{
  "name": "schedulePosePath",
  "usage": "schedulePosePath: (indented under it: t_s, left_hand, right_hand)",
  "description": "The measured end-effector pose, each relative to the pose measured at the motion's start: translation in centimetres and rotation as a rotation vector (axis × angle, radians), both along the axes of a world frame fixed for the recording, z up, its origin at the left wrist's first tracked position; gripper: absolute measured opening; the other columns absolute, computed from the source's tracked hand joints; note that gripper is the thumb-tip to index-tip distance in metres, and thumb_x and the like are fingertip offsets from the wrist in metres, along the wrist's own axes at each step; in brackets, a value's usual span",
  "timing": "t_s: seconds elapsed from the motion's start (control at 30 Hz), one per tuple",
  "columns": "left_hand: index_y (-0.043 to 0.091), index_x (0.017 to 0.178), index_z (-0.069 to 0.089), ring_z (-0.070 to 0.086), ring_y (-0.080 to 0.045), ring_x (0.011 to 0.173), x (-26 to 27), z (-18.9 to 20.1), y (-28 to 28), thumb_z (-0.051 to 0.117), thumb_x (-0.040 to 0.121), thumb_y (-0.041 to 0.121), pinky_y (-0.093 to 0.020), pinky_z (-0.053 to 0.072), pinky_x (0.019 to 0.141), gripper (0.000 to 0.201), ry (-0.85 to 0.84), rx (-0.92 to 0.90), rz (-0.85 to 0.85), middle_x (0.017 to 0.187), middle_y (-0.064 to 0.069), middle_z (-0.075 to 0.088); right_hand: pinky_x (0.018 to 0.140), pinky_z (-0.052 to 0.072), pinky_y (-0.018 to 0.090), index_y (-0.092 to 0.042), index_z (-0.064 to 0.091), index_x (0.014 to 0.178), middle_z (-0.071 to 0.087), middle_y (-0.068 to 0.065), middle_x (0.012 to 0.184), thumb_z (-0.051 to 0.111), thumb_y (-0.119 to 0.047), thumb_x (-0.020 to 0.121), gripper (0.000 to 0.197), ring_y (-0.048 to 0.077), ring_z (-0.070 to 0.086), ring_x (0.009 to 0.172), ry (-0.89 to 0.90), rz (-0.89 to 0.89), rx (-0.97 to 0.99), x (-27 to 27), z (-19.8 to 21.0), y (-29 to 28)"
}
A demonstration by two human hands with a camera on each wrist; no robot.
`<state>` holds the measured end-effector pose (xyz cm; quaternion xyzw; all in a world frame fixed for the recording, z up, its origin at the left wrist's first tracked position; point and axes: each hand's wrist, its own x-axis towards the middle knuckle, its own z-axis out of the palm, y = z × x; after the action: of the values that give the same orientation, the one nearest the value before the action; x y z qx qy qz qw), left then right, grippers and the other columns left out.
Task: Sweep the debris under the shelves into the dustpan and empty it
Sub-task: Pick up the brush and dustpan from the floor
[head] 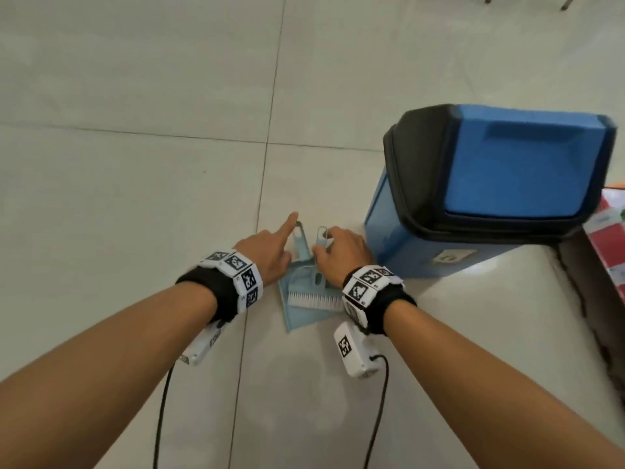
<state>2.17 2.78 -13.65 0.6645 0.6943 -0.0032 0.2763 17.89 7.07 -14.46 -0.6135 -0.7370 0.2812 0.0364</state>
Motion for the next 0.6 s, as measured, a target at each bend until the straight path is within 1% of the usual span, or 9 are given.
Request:
schedulePosePath:
  t_s: [0.1,0.17,0.23,0.27,0.37,0.43,0.5,0.57,0.6]
  left_hand:
    - [0.031,0.159,0.0,0.058,-0.03,0.075,0.8,-0.5,-1.0,0.046,0.097,0.023,-0.038,0.052,0.071,0.077,0.126,-0.014,-0.054,0.102,-0.017,0.066]
    - [0.033,0.158,0.006,0.061,-0.032,0.084,1.5,-0.9,-1.4,0.047,0.098,0.026,-0.033,0.045,0.067,0.073,0.233,-0.01,-0.098,0.108,-0.015,0.065]
    - [0.032,0.156,0.018,0.064,-0.03,0.099,2.0,-0.7,-1.3,0.05,0.097,0.025,-0.033,0.043,0.069,0.067,0.347,0.015,-0.176,0.116,-0.011,0.065]
    - [0.03,0.153,0.026,0.062,-0.029,0.106,2.2,-0.4,-1.1,0.052,0.097,0.025,-0.035,0.045,0.074,0.062,0.396,0.035,-0.214,0.121,-0.009,0.064]
    - [0.024,0.141,0.046,0.049,-0.028,0.123,2.6,0.2,-1.1,0.059,0.094,0.034,-0.038,0.046,0.09,0.05,0.517,0.083,-0.287,0.137,-0.007,0.051]
    - [0.022,0.131,0.056,0.045,-0.03,0.121,3.0,0.2,-1.9,0.065,0.089,0.041,-0.037,0.044,0.087,0.048,0.57,0.11,-0.31,0.136,-0.01,0.041]
    - [0.02,0.122,0.061,0.044,-0.029,0.115,3.3,0.1,-2.7,0.068,0.084,0.047,-0.035,0.04,0.08,0.047,0.572,0.146,-0.337,0.132,-0.01,0.038]
    - [0.019,0.116,0.062,0.044,-0.028,0.112,3.9,0.1,-3.6,0.069,0.081,0.052,-0.034,0.037,0.077,0.048,0.537,0.162,-0.378,0.129,-0.007,0.039]
    - [0.019,0.115,0.061,0.044,-0.027,0.111,4.3,0.1,-4.1,0.067,0.081,0.054,-0.033,0.037,0.077,0.049,0.517,0.16,-0.402,0.127,-0.006,0.042]
  right_hand:
    - [0.089,0.052,0.036,-0.015,0.06,0.121,0.064,0.009,0.119,0.057,-0.034,0.09,0.036,0.03,0.061,0.109,0.024,-0.007,0.013,1.1,-0.3,-1.3]
    - [0.087,0.053,0.037,-0.013,0.059,0.115,0.064,0.01,0.114,0.06,-0.033,0.09,0.032,0.029,0.061,0.103,0.073,0.002,0.014,1.6,-0.3,-2.0]
    - [0.087,0.054,0.039,-0.013,0.059,0.11,0.065,0.009,0.108,0.064,-0.034,0.089,0.031,0.027,0.062,0.098,0.105,0.024,-0.014,2.2,0.2,-2.2]
    - [0.085,0.054,0.038,-0.013,0.059,0.108,0.066,0.008,0.104,0.065,-0.035,0.088,0.03,0.026,0.062,0.096,0.122,0.031,-0.041,2.6,0.6,-2.2]
    - [0.075,0.051,0.029,-0.019,0.059,0.097,0.065,-0.003,0.082,0.071,-0.035,0.083,0.024,0.018,0.062,0.082,0.194,0.003,-0.057,3.9,1.3,-2.7]
    - [0.072,0.046,0.024,-0.022,0.06,0.098,0.062,-0.009,0.071,0.074,-0.033,0.081,0.024,0.013,0.061,0.075,0.233,0.005,-0.067,5.0,1.4,-3.6]
    - [0.074,0.049,0.026,-0.022,0.064,0.1,0.066,-0.006,0.073,0.075,-0.032,0.081,0.024,0.013,0.064,0.075,0.232,0.078,-0.111,6.4,1.8,-4.5]
    - [0.071,0.051,0.028,-0.017,0.065,0.078,0.068,-0.002,0.072,0.075,-0.03,0.082,0.016,0.013,0.063,0.07,0.213,0.165,-0.175,8.1,2.8,-5.3]
    - [0.067,0.049,0.027,-0.015,0.063,0.067,0.064,-0.002,0.066,0.075,-0.029,0.083,0.024,0.011,0.058,0.063,0.203,0.19,-0.204,9.2,3.4,-5.7]
